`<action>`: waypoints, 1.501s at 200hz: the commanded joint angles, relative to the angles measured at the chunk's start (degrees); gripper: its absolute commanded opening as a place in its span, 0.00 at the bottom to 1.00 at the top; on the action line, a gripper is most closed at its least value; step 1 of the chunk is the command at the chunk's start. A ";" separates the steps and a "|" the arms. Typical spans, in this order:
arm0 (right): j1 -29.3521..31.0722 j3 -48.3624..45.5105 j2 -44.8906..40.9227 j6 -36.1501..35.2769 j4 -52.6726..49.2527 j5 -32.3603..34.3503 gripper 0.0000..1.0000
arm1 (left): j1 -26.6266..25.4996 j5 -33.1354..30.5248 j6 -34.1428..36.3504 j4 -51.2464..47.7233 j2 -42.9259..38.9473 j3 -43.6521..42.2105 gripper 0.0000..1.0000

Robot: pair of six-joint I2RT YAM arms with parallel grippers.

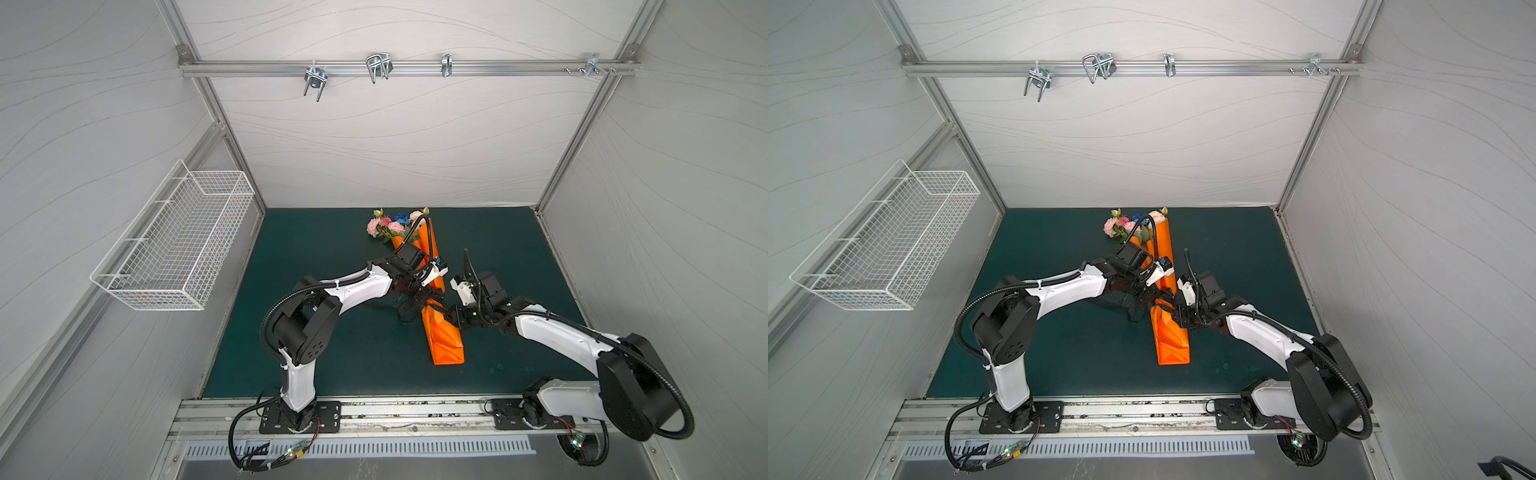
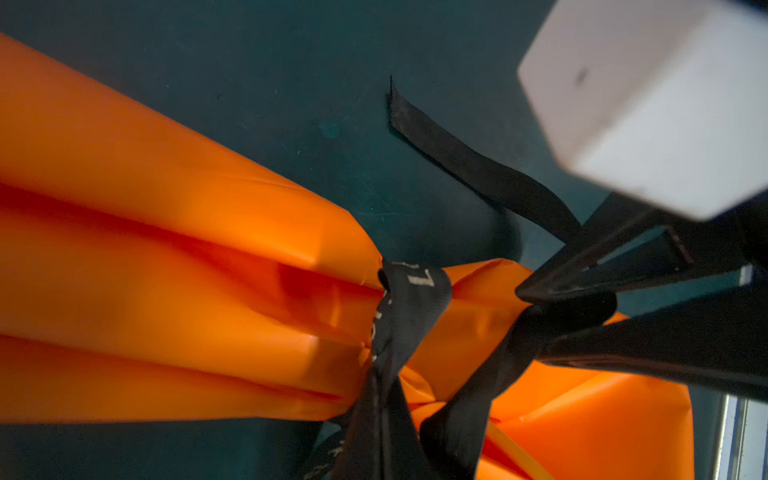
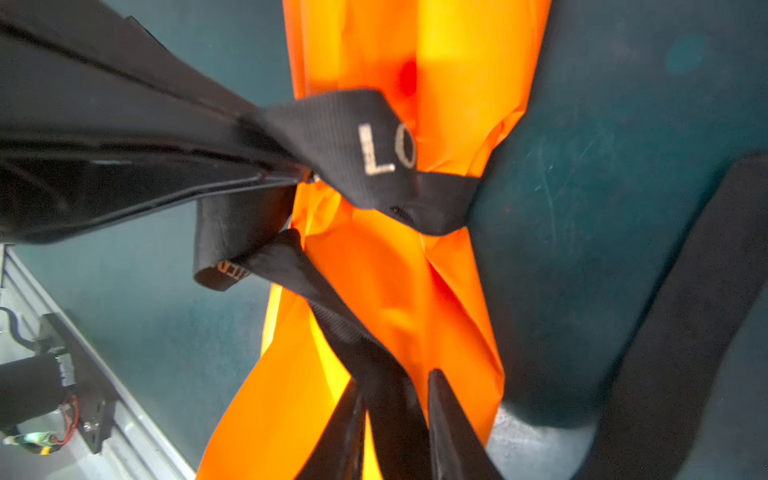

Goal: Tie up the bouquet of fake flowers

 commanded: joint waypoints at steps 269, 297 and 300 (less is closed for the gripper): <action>-0.79 5.06 12.43 20.04 22.97 -1.21 0.00 | -0.84 -4.34 -13.24 14.33 -5.79 -7.81 0.05; -0.60 5.39 13.12 20.95 23.78 0.26 0.00 | -1.08 -4.45 -13.76 14.63 -6.02 -7.94 0.05; -0.59 5.39 13.30 21.06 23.94 0.29 0.00 | -1.03 -4.49 -13.88 14.85 -6.09 -8.03 0.05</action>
